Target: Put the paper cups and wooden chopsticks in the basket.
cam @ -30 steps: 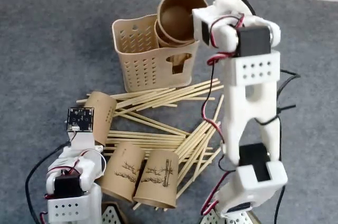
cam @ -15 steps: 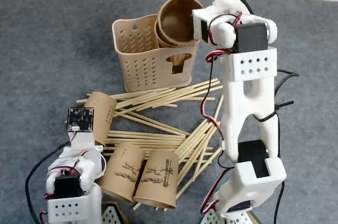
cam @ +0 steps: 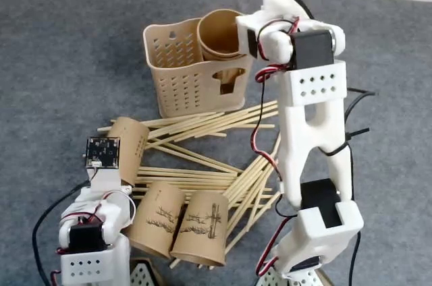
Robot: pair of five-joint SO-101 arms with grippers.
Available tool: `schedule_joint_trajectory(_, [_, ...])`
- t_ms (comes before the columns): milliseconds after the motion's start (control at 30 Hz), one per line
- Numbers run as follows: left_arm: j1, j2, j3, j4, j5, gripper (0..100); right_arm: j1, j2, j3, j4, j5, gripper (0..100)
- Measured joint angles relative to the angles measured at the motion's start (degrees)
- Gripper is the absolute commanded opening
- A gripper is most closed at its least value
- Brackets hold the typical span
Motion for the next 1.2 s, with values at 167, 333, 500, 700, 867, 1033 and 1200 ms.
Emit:
schedule_joint_trajectory(167, [0.0, 0.0, 0.0, 0.0, 0.0, 1, -1.67, 0.0, 0.0, 4.75, 0.0, 15.7])
schedule_joint_trajectory(333, [0.0, 0.0, 0.0, 0.0, 0.0, 1, -6.68, 0.0, 0.0, 13.89, 0.0, 4.4])
schedule_joint_trajectory(500, [0.0, 0.0, 0.0, 0.0, 0.0, 1, -9.49, -1.85, 0.18, 14.86, 0.26, 4.3])
schedule_joint_trajectory(700, [0.0, 0.0, 0.0, 0.0, 0.0, 1, -12.04, -12.31, 9.32, 14.86, 0.26, 4.3])
schedule_joint_trajectory(867, [0.0, 0.0, 0.0, 0.0, 0.0, 1, -16.35, -22.42, 24.62, 14.86, 0.79, 4.3])
schedule_joint_trajectory(1033, [0.0, 0.0, 0.0, 0.0, 0.0, 1, -20.92, -33.32, 37.54, 14.86, 4.04, 4.2])
schedule_joint_trajectory(1200, [0.0, 0.0, 0.0, 0.0, 0.0, 1, -27.08, -43.69, 48.79, 14.86, 4.57, 4.2])
